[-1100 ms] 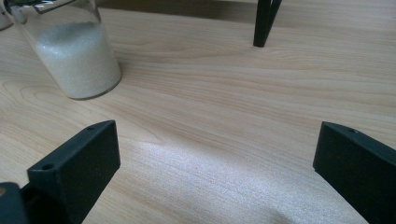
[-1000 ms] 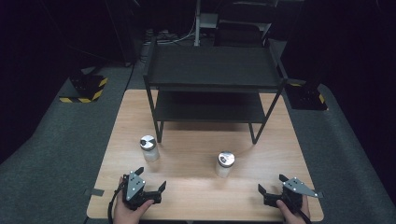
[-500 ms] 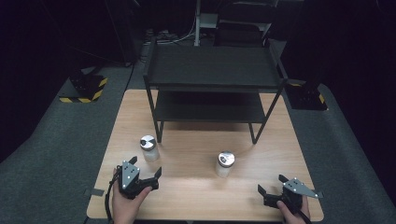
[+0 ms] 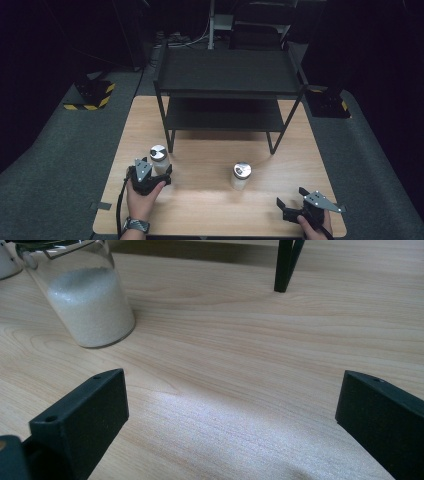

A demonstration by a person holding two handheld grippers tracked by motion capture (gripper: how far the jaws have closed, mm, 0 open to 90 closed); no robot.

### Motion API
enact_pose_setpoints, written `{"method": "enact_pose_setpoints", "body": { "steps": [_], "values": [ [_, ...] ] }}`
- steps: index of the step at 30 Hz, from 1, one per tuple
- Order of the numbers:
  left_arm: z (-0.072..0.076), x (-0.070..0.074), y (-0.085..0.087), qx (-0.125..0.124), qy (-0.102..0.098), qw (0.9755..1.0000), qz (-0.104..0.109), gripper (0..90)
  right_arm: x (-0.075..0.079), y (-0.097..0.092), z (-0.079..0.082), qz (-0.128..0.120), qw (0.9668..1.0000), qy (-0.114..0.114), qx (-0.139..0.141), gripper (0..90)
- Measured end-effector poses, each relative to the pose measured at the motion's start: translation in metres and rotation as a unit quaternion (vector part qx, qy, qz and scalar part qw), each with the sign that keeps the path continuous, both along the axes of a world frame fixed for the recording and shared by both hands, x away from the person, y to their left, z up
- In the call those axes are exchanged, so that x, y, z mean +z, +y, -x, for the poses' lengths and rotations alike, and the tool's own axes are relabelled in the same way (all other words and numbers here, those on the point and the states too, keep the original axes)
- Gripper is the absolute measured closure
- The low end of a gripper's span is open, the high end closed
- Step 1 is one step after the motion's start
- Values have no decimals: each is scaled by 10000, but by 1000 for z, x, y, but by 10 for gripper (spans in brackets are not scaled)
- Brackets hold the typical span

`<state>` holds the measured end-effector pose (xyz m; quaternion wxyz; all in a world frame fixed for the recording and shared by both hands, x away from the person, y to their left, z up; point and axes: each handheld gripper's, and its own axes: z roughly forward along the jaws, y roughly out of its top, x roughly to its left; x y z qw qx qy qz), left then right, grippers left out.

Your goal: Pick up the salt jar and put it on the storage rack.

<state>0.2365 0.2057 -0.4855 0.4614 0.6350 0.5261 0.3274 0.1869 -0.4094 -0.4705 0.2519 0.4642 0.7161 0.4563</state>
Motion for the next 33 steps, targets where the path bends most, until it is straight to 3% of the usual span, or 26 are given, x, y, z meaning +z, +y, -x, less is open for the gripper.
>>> {"method": "enact_pose_setpoints", "body": {
  "steps": [6,10,12,18,23,29,33],
  "values": [
    [-9,-7,-1,97,15,9999,102,110,0,0,-1,-10,10000,19,-13,3],
    [-12,-9,1,107,15,9997,240,192,0,0,0,2,10000,7,-19,3],
    [-13,-10,2,78,-14,9996,256,283,0,0,0,1,10000,8,-17,3],
    [-12,-10,0,103,-49,9997,199,293,-1,0,1,-33,10000,-30,-38,3],
    [-8,-11,-8,229,-174,9996,-8,309,-2,-3,2,-84,9999,-67,7,3],
    [-8,-8,-5,202,-118,9996,151,314,-3,-3,3,-103,9999,-65,-51,2],
    [-5,-5,-5,138,-75,9999,28,314,-3,-2,4,-140,9998,-51,-114,2]
  ]
}}
